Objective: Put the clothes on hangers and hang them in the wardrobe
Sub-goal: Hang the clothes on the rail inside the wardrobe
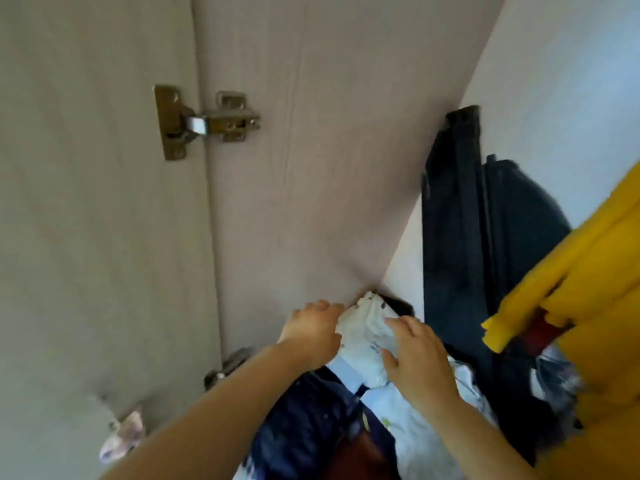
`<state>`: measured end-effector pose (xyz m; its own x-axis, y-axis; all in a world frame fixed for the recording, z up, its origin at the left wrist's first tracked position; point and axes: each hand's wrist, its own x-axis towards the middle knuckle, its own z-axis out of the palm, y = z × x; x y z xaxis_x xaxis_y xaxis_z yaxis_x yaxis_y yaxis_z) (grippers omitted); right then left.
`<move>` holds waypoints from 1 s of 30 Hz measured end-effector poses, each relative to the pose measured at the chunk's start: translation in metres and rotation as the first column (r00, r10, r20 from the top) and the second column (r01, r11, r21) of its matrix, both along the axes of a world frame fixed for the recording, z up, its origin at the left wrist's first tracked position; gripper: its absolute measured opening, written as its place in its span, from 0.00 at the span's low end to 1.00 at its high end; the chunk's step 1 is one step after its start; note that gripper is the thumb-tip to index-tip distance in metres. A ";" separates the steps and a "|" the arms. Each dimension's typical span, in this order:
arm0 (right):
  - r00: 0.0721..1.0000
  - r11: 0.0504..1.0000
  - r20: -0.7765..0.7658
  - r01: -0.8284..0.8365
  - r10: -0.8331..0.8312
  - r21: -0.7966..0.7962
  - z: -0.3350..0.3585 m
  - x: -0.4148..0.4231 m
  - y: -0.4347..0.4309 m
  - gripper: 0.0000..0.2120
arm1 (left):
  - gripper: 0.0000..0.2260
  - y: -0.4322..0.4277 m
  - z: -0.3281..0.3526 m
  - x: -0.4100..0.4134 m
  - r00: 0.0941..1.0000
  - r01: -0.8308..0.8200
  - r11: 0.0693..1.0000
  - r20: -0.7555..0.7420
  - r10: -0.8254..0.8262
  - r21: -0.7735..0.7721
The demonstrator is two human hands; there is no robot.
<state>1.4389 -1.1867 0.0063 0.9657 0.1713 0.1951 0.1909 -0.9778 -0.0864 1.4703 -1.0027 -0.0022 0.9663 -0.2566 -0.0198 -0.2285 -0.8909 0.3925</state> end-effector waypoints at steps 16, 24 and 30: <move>0.504 0.556 -0.373 -0.830 0.779 0.040 -0.121 -0.152 0.244 0.23 | 0.24 0.194 -0.108 -0.356 0.410 -0.850 0.481 -0.304 0.860 0.214; 0.193 0.225 -0.366 -0.973 0.910 0.047 -0.114 -0.257 0.389 0.17 | 0.24 0.266 -0.104 -0.489 0.074 -0.968 0.135 -0.274 0.959 0.210; 0.059 0.072 -0.352 -0.997 0.934 0.022 -0.109 -0.330 0.504 0.18 | 0.24 0.350 -0.101 -0.571 -0.038 -0.984 0.011 -0.272 0.961 0.176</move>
<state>1.1092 -0.6823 -0.1023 -0.1046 0.9826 -0.1536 0.9824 0.0781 -0.1697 0.8995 -0.6524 -0.1033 0.2120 0.9209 -0.3272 0.9533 -0.1212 0.2766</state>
